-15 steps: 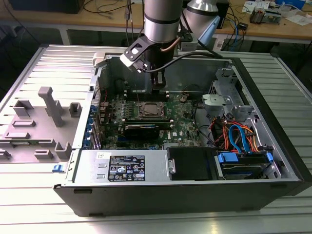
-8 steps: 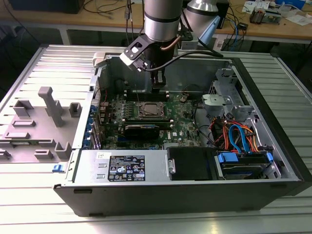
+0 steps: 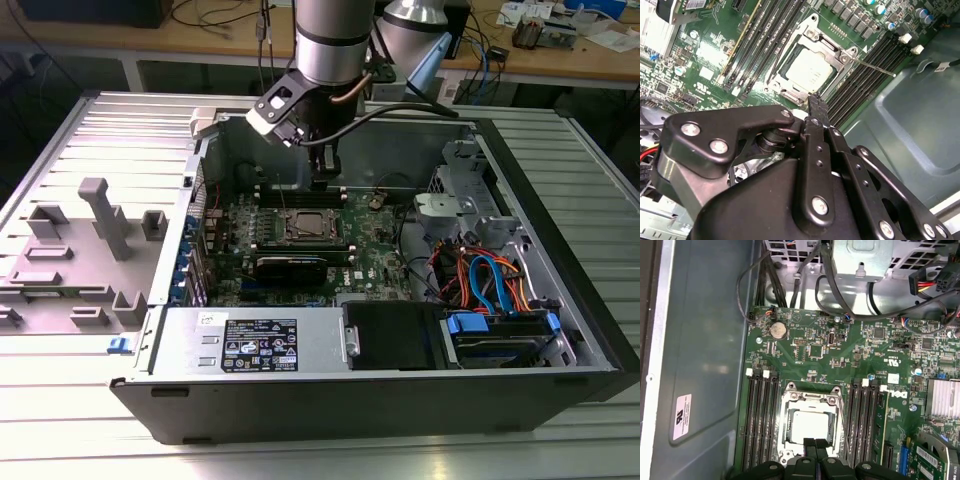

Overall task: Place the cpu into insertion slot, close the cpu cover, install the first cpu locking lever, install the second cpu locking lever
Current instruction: 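Install the first cpu locking lever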

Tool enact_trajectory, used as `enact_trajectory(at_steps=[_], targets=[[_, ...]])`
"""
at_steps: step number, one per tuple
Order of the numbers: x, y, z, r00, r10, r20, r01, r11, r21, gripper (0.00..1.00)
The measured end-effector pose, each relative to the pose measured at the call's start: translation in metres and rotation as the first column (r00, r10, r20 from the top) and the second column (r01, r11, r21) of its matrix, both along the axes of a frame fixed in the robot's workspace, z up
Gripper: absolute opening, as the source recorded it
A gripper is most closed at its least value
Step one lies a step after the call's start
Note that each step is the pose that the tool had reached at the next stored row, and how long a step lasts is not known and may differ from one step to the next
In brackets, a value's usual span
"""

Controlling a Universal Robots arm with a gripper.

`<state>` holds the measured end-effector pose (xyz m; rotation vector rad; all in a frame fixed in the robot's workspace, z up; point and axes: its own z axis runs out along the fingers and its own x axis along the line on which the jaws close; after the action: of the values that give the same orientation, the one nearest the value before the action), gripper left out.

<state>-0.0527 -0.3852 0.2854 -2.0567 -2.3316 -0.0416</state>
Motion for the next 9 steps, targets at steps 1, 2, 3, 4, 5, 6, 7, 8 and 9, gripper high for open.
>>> enact_trajectory(at_steps=[1,2,3,4,5,6,7,8,9], targets=[[0.0,0.0,0.0,0.9997,0.023,0.0,-0.023,0.9997,0.0,0.11],[0.0,0.0,0.0,0.9993,0.038,-0.0001,-0.038,0.9993,0.0,0.11],[0.0,0.0,0.0,0.9988,0.049,-0.0001,-0.049,0.9988,0.0,0.11],[0.0,0.0,0.0,0.9977,0.067,0.0,-0.067,0.9977,0.0001,0.11],[0.0,0.0,0.0,0.9962,0.088,0.0,-0.088,0.9962,0.0,0.11],[0.0,0.0,0.0,0.9948,0.102,0.0,-0.102,0.9948,0.0001,0.11],[0.0,0.0,0.0,0.9939,0.11,0.0,-0.11,0.9939,0.0,0.11],[0.0,0.0,0.0,0.9929,0.119,0.0,-0.119,0.9929,0.0001,0.11],[0.0,0.0,0.0,0.9919,0.127,-0.0001,-0.127,0.9919,0.0,0.11]])
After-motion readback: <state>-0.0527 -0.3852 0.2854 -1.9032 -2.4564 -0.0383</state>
